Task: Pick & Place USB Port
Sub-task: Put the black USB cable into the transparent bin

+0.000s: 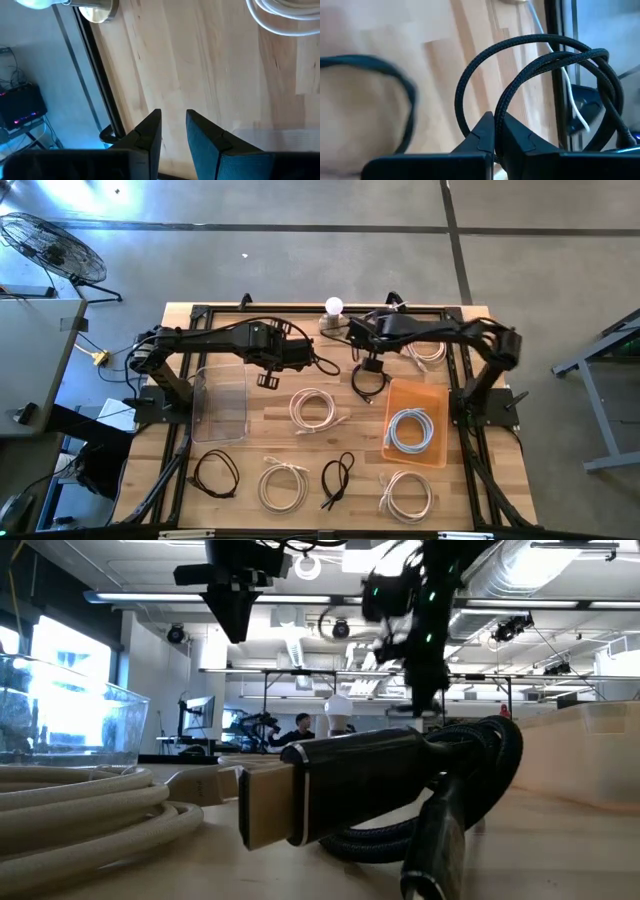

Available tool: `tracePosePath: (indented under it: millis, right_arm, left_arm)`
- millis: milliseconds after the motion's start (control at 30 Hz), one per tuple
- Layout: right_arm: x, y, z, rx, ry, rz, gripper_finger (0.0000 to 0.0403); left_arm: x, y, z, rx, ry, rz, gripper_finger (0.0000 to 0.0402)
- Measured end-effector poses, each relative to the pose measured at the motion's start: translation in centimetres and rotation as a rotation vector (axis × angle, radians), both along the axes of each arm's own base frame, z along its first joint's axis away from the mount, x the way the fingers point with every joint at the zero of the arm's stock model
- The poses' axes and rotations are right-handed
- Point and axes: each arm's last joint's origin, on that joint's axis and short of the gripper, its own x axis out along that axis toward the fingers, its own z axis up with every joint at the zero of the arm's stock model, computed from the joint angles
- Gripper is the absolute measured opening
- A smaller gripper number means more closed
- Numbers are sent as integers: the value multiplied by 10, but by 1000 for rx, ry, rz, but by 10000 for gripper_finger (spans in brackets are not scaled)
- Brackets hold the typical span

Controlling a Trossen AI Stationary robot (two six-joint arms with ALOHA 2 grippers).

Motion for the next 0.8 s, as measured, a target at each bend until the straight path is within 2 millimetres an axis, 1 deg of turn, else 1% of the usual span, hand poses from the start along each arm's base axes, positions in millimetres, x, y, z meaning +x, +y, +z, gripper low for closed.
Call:
tracePosePath:
  millis: [100,167,267,367,467,567,700,800]
  right_arm:
    - [-13,23,27,-3,-47,8,5]
    - [-25,39,46,-3,-85,12,5]
    - [-47,65,73,-4,-153,9,5]
    - [-71,90,94,13,-221,5,5]
    - [-92,114,109,43,-290,35,5]
    - [-107,136,121,101,-373,113,5]
    - [-116,165,130,216,-461,292,5]
    - [-117,188,134,295,-503,432,5]
  left_arm:
    - [0,-2,0,1,4,-12,87]
    - [0,-3,0,7,11,-31,87]
    - [2,-9,0,17,14,-71,87]
    - [4,-18,1,27,10,-132,87]
    - [8,-29,2,38,-6,-214,87]
    - [15,-41,3,17,-29,-356,87]
    - [22,-55,5,-51,-88,-522,87]
    - [26,-60,6,-57,-124,-566,87]
